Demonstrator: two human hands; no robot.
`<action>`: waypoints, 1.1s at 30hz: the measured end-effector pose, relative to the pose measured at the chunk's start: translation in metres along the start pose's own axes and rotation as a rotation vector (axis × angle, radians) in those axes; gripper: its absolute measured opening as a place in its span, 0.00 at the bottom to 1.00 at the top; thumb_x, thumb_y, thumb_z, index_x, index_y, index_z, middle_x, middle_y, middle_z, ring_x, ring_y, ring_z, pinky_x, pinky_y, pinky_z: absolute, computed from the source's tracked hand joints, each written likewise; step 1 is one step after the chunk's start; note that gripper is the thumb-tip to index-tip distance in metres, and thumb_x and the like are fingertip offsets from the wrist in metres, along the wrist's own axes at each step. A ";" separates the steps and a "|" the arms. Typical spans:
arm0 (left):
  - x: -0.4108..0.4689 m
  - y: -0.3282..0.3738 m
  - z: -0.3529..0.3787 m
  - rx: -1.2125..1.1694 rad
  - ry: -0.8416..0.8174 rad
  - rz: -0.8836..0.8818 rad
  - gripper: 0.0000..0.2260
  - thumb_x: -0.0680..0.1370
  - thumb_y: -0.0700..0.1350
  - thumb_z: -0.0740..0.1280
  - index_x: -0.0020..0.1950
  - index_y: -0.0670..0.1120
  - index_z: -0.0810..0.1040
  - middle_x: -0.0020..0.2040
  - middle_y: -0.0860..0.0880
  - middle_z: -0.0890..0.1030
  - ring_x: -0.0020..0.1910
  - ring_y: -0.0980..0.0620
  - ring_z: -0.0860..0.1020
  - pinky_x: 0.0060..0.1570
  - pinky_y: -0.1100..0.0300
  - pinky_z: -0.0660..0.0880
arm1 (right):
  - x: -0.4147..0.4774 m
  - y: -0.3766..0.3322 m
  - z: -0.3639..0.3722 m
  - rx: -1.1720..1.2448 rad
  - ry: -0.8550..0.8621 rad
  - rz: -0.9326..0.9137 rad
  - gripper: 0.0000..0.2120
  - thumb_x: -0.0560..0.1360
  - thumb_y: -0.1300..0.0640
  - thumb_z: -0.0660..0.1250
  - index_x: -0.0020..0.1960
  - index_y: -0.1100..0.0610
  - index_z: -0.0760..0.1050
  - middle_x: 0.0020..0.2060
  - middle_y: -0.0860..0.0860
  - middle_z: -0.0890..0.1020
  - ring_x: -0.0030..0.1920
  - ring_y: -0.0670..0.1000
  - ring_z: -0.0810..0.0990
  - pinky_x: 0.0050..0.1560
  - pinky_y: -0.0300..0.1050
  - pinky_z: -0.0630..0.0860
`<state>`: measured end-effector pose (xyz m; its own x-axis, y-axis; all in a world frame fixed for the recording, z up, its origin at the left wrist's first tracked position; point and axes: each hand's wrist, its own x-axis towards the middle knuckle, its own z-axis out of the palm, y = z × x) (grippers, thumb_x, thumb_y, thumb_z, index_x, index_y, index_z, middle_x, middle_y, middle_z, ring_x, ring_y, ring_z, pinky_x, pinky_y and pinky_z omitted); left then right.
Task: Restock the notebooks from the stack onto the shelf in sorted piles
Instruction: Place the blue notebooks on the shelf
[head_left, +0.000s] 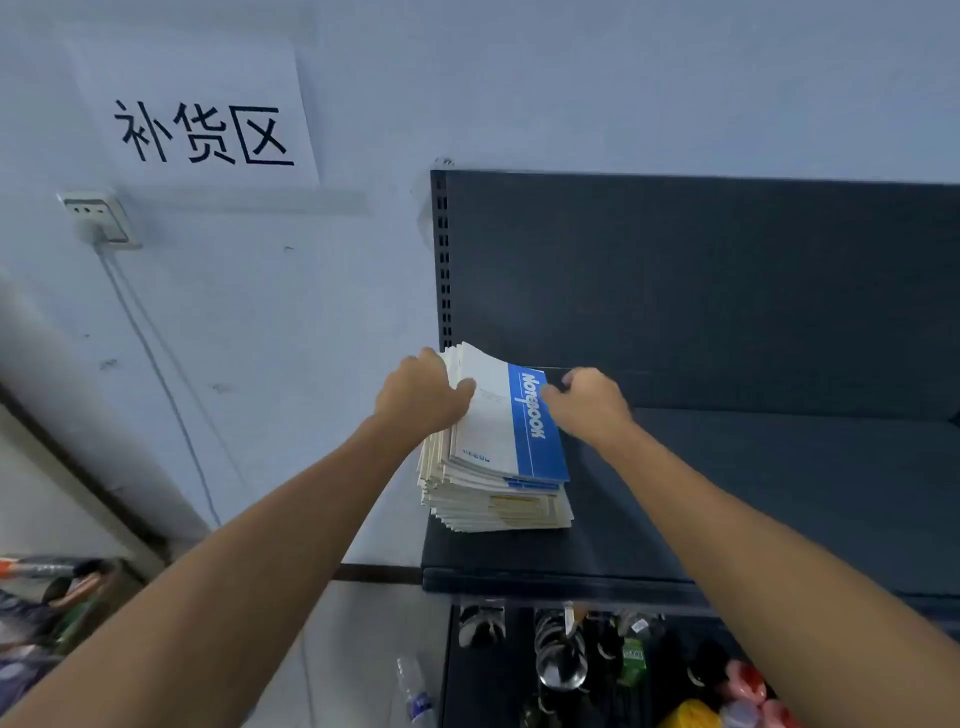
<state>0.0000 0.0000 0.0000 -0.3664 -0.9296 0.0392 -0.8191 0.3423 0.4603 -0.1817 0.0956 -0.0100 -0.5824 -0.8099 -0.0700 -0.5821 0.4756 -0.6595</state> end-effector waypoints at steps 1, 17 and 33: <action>-0.001 0.001 0.003 0.021 -0.015 -0.028 0.24 0.79 0.59 0.66 0.63 0.42 0.71 0.55 0.45 0.77 0.49 0.46 0.75 0.44 0.53 0.72 | 0.002 0.004 0.007 0.006 -0.049 0.054 0.13 0.79 0.48 0.65 0.50 0.59 0.74 0.48 0.52 0.82 0.50 0.54 0.82 0.49 0.53 0.80; 0.004 0.006 0.014 0.108 0.048 -0.026 0.11 0.78 0.50 0.69 0.47 0.46 0.71 0.43 0.49 0.77 0.40 0.46 0.78 0.33 0.58 0.74 | 0.012 0.009 0.037 -0.045 -0.067 0.086 0.24 0.69 0.41 0.78 0.52 0.56 0.74 0.44 0.48 0.79 0.41 0.50 0.81 0.32 0.41 0.72; 0.017 0.004 -0.008 -0.064 -0.109 -0.100 0.08 0.81 0.49 0.64 0.50 0.45 0.72 0.46 0.49 0.79 0.39 0.51 0.77 0.36 0.59 0.74 | 0.010 0.004 0.032 0.369 -0.209 0.191 0.09 0.77 0.55 0.71 0.52 0.61 0.80 0.47 0.55 0.85 0.44 0.53 0.86 0.49 0.53 0.85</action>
<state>-0.0062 -0.0159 0.0096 -0.3334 -0.9370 -0.1043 -0.8255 0.2367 0.5124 -0.1721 0.0782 -0.0375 -0.5106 -0.7894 -0.3408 -0.2124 0.4998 -0.8397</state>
